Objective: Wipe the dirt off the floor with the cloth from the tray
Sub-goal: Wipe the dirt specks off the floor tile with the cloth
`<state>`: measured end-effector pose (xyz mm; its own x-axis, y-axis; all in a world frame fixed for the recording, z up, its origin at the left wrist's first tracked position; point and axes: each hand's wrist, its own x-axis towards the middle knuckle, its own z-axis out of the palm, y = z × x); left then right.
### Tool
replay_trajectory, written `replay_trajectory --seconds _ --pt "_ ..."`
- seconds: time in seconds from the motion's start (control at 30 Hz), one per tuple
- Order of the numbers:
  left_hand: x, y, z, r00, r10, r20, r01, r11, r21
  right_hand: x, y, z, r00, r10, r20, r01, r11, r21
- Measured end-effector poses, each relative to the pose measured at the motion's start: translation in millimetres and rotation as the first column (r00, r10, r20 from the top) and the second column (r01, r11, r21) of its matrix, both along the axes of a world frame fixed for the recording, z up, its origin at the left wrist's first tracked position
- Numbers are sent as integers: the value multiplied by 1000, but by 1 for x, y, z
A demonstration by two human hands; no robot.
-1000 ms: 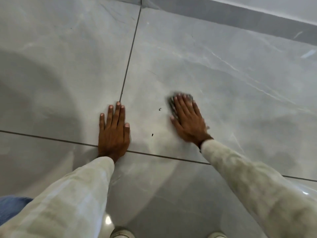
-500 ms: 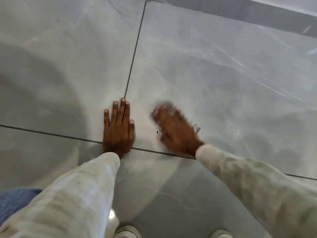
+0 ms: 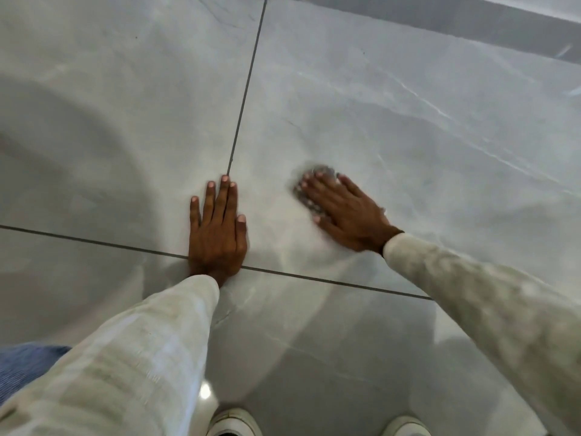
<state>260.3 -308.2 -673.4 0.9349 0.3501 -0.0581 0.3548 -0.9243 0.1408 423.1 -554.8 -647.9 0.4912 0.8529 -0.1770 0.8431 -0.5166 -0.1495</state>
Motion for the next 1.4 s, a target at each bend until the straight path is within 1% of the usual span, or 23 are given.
replay_trajectory --seconds 0.07,0.1,0.2,0.27,0.33,0.4,0.47,0.53,0.63,0.7,0.73,0.8,0.87,0.9,0.93,0.97,1.03,1.1,1.13,1.17,1.23,1.27,1.4 --pt "1 0 -1 1000 0 3 0 1000 10 -5 34 4 974 -223 26 223 975 19" --pt "1 0 -1 1000 0 9 0 1000 11 -20 47 4 972 -235 12 235 971 45" --pt "0 0 0 1000 1 25 -1 1000 9 -54 28 -2 996 84 -19 -83 995 47" --pt "1 0 -2 1000 2 24 -3 1000 23 -33 0 -3 990 142 -10 -142 990 23" --pt "0 0 -5 999 7 36 -8 1000 30 -1 -3 -2 997 -66 29 66 998 12" --pt "-1 0 -6 999 1 48 -3 999 38 19 23 0 949 -313 49 310 949 52" --pt "1 0 -7 999 3 53 -5 999 41 17 68 1 913 -407 33 403 910 97" --pt "0 0 -7 999 4 53 -6 999 45 -4 96 -3 954 -299 9 296 948 113" --pt "-1 1 -10 998 -14 58 11 999 49 -17 68 -7 997 -34 69 26 993 112" --pt "-2 3 -11 998 -12 54 9 999 41 -4 28 -9 984 -174 30 169 978 125" --pt "-2 3 -12 999 -9 54 8 999 33 0 7 -8 939 -345 12 341 933 113" --pt "-1 2 -11 999 -4 52 3 1000 25 -5 -21 -5 763 -646 3 643 760 94" --pt "0 1 -8 999 1 49 -2 1000 15 -36 -11 -6 599 -800 30 793 598 116" --pt "0 1 -7 999 3 46 -4 1000 17 -57 4 -7 564 -825 18 817 562 130" --pt "-1 1 -8 999 4 45 -5 1000 21 -77 23 -10 592 -806 -21 799 582 152" --pt "-2 1 -8 999 4 47 -5 1000 26 -93 42 -12 678 -732 -62 730 661 175" --pt "-1 2 -9 999 -5 50 4 1000 23 -103 59 -14 906 -418 -58 421 886 196" --pt "-2 3 -11 999 -8 44 6 999 35 -81 44 -16 983 -182 -20 183 966 182" --pt "-1 3 -12 999 -7 42 5 999 39 -69 32 -15 980 -200 -24 201 964 171" --pt "-1 3 -12 999 -7 40 6 999 38 -62 19 -13 949 -312 -34 314 936 157" --pt "-1 1 -10 1000 -2 29 1 999 37 -74 7 -6 791 -611 -22 609 784 118" --pt "-1 1 -9 1000 4 22 -5 999 43 -88 14 -5 730 -683 -29 682 723 108" --pt "1 -2 3 1000 9 -21 -9 1000 9 -121 40 4 743 -642 -189 662 747 62"
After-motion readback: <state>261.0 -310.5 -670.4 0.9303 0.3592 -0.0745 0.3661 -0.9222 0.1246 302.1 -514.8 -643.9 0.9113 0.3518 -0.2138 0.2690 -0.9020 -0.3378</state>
